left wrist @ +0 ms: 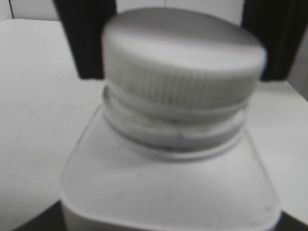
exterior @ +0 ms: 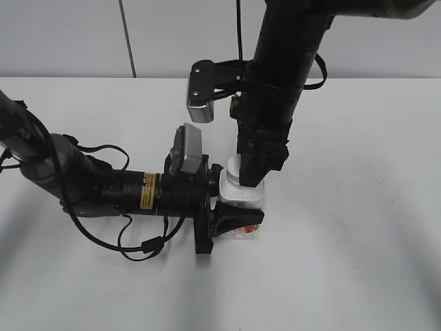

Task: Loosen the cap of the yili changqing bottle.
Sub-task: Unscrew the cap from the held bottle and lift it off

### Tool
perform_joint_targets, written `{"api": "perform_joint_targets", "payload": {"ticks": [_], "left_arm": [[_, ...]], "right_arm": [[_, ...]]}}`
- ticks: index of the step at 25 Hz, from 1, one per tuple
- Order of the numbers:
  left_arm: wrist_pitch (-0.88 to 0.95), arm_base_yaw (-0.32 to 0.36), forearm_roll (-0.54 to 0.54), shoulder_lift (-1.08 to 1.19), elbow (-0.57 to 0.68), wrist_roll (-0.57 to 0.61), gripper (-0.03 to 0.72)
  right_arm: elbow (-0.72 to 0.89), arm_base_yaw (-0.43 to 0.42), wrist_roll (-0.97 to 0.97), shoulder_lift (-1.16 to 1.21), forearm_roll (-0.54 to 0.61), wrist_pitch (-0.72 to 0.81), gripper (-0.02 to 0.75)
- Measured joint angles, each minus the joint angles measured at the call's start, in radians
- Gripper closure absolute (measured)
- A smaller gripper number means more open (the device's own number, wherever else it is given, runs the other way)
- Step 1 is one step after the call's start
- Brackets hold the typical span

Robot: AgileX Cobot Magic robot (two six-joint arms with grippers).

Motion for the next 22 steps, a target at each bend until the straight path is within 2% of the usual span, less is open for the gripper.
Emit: {"api": "perform_joint_targets", "payload": {"ticks": [12, 22], "left_arm": [[0.001, 0.000, -0.003, 0.001, 0.000, -0.004, 0.309], [0.001, 0.000, -0.003, 0.001, 0.000, -0.004, 0.309]], "right_arm": [[0.002, 0.000, 0.044, -0.075, 0.002, 0.005, 0.342], [0.001, 0.000, 0.327, -0.078, -0.055, 0.007, 0.343]]}}
